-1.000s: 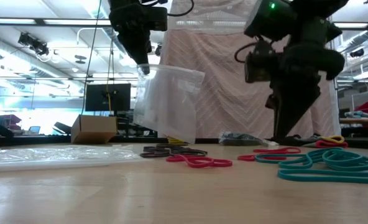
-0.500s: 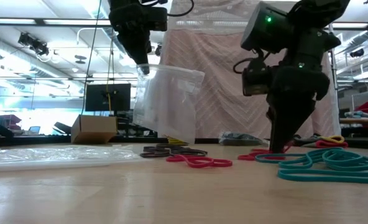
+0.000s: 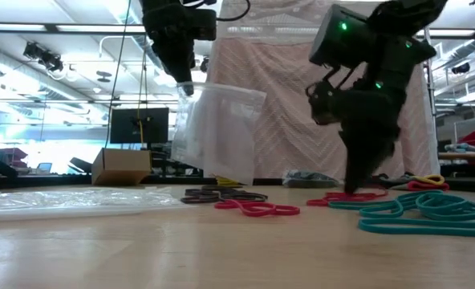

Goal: Sort rubber bands
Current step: Put the red rubber band into the transparent zip bag

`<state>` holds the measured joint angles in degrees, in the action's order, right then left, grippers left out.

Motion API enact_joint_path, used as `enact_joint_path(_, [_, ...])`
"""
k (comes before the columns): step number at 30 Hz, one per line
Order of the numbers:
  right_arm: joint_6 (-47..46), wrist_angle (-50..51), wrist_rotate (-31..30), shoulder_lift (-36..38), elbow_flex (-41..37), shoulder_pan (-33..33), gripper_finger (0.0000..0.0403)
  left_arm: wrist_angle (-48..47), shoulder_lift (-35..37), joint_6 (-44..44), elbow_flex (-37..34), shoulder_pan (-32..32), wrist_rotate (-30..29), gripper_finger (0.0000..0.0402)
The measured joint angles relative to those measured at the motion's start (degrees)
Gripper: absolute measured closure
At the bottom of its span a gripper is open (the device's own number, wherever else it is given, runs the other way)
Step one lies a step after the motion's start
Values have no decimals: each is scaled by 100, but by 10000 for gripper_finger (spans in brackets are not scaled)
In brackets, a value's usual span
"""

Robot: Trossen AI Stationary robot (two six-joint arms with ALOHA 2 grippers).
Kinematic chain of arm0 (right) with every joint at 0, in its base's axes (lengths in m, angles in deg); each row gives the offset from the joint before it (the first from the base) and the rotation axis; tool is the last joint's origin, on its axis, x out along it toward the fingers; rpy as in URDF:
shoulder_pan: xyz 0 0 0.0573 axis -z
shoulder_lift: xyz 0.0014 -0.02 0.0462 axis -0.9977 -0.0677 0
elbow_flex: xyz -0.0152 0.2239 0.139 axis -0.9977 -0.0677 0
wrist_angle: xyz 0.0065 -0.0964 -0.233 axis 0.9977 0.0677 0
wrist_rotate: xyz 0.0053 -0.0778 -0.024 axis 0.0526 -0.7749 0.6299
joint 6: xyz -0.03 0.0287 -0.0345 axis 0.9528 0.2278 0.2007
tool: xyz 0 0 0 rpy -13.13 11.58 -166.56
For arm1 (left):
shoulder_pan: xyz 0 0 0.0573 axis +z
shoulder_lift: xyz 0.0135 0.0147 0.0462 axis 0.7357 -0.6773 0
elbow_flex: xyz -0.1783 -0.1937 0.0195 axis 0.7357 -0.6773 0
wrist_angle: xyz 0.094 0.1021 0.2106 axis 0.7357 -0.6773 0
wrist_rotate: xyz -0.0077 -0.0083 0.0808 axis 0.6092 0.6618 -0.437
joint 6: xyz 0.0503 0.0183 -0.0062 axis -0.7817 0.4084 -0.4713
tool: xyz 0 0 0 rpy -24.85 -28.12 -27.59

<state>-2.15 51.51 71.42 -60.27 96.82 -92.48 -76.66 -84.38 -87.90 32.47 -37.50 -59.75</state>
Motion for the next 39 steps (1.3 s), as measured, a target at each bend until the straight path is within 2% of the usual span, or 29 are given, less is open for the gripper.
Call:
enact_joint_path(7, [-20, -48, -381, 514, 407, 10, 403, 579, 0, 0, 0, 0, 8, 401])
enact_joint_path(13, [15, -62, -995, 1089, 775, 18, 403, 666, -1, -2, 0, 0, 13, 401])
enact_joint_path(20, [638, -89, -1561, 1519, 1471, 85, 403, 954, -2, -1, 0, 0, 76, 401])
enact_joint_path(27, [1474, -29, -1662, 1540, 2447, 209, 403, 1030, -148, 19, 0, 0, 136, 401])
enact_joint_path(32, [1998, -23, -1664, 1529, 2997, 204, 403, 1046, -317, 42, 0, 0, 406, 401])
enact_joint_path(39, [2417, -35, -1785, 1529, 3274, 254, 403, 1361, -372, 227, 0, 7, 900, 401])
